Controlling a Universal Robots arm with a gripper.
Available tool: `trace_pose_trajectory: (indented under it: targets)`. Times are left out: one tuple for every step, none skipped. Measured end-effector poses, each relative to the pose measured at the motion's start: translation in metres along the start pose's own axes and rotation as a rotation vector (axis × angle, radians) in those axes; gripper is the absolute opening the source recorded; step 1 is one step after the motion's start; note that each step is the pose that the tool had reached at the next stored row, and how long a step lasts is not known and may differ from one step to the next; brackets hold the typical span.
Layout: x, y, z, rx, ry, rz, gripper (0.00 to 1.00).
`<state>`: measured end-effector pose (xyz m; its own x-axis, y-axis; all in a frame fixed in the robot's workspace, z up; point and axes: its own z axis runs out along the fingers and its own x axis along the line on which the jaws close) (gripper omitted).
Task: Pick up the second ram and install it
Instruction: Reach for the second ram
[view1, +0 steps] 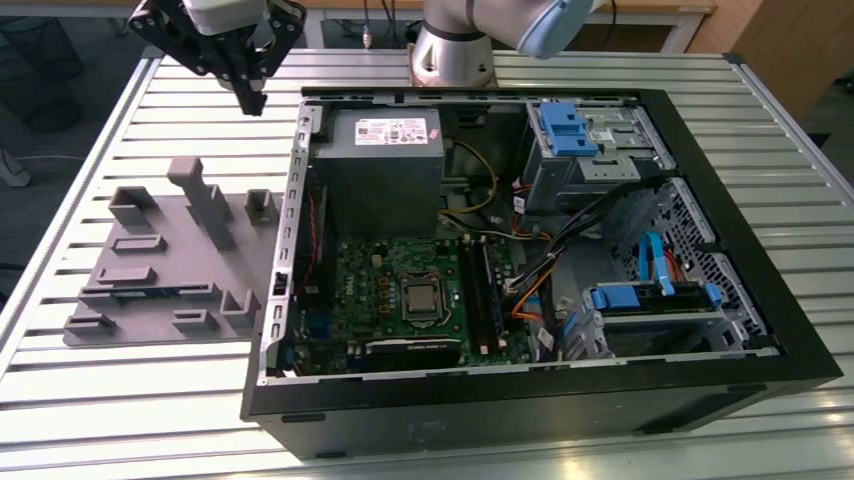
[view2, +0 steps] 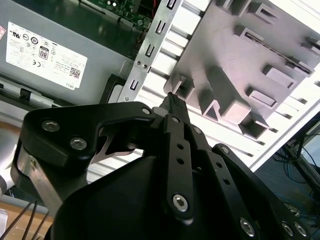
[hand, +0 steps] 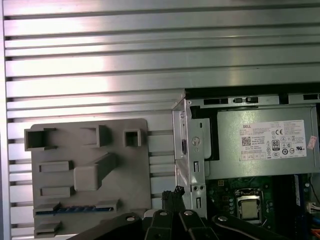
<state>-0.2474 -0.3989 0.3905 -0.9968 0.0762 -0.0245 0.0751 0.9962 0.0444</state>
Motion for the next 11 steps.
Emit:
trace_pose_trajectory:
  targets:
    - [0.0006, -0.0001, 0.0, 0.0, 0.0, 0.0, 0.11]
    - [0.0013, -0.0001, 0.0, 0.0, 0.0, 0.0, 0.11]
    - [0.002, -0.0001, 0.0, 0.0, 0.0, 0.0, 0.11]
    - [0.0026, -0.0002, 0.0, 0.0, 0.0, 0.0, 0.11]
    - [0.0032, -0.0002, 0.0, 0.0, 0.0, 0.0, 0.11]
    - [0.0037, -0.0003, 0.0, 0.0, 0.0, 0.0, 0.11]
    - [0.0044, -0.0003, 0.0, -0.0001, 0.0, 0.0, 0.11]
    - [0.005, -0.0004, 0.0, 0.0, 0.0, 0.0, 0.11]
    - [0.0055, -0.0004, 0.0, 0.0, 0.0, 0.0, 0.11]
    - [0.0061, -0.0004, 0.0, 0.0, 0.0, 0.0, 0.11]
    - [0.0067, -0.0005, 0.0, 0.0, 0.0, 0.0, 0.11]
